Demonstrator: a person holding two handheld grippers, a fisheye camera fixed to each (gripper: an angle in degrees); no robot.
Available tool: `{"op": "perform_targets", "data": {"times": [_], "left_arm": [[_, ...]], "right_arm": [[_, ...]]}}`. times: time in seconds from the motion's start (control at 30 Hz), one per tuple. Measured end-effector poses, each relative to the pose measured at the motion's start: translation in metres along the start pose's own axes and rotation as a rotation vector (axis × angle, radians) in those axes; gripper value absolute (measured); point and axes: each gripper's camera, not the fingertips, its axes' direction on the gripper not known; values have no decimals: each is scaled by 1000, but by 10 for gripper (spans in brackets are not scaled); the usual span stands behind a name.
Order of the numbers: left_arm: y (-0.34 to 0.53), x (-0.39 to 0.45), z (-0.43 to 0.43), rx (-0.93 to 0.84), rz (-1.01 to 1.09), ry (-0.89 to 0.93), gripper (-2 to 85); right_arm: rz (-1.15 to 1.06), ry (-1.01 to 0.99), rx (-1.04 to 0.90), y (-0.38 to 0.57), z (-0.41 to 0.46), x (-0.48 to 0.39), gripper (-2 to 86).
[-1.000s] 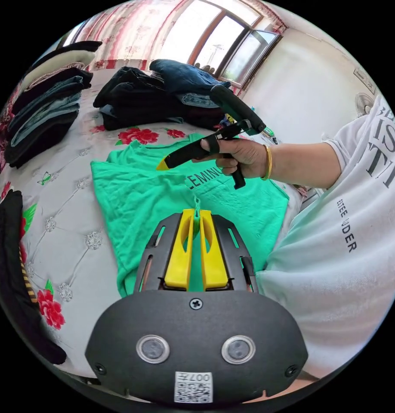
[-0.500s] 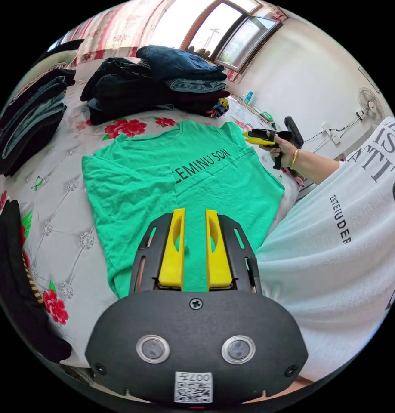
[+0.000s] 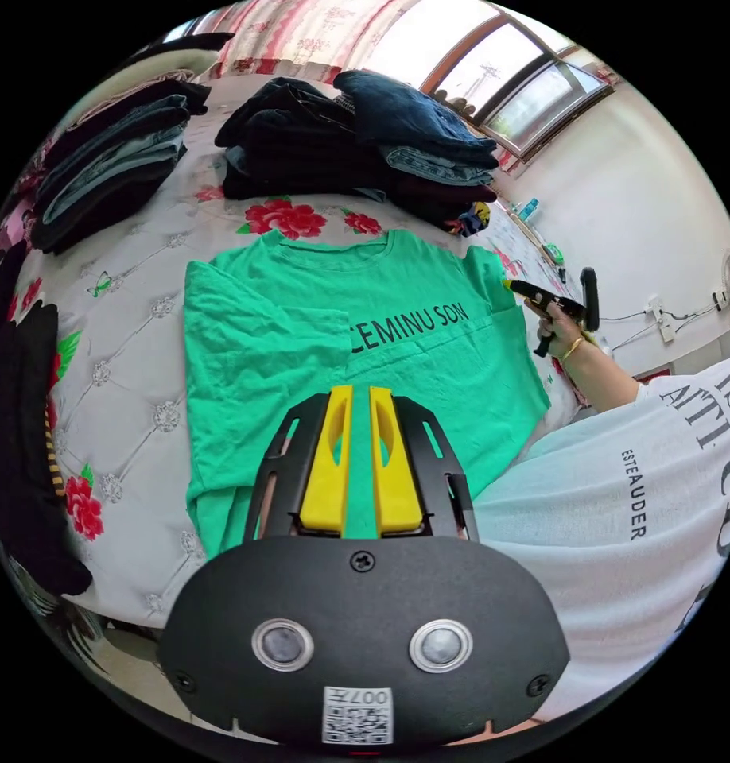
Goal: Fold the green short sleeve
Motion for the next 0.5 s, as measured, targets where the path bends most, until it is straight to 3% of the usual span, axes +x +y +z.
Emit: {"op": "perform_targets", "data": {"times": [0.07, 0.17, 0.23, 0.37, 0.5], "left_arm": [[2, -9, 0, 22, -67, 10, 16], [3, -17, 5, 38, -148, 39, 6], [3, -18, 7, 53, -180, 55, 3], [0, -11, 7, 48, -178, 45, -2], [-1, -13, 8, 26, -184, 26, -4]], "right_arm": [[-358, 14, -49, 16, -2, -88, 13], [-555, -116, -199, 51, 11, -155, 35], [-570, -125, -218, 66, 11, -171, 47], [-390, -41, -49, 69, -16, -140, 65], [-368, -89, -107, 51, -10, -120, 78]]}}
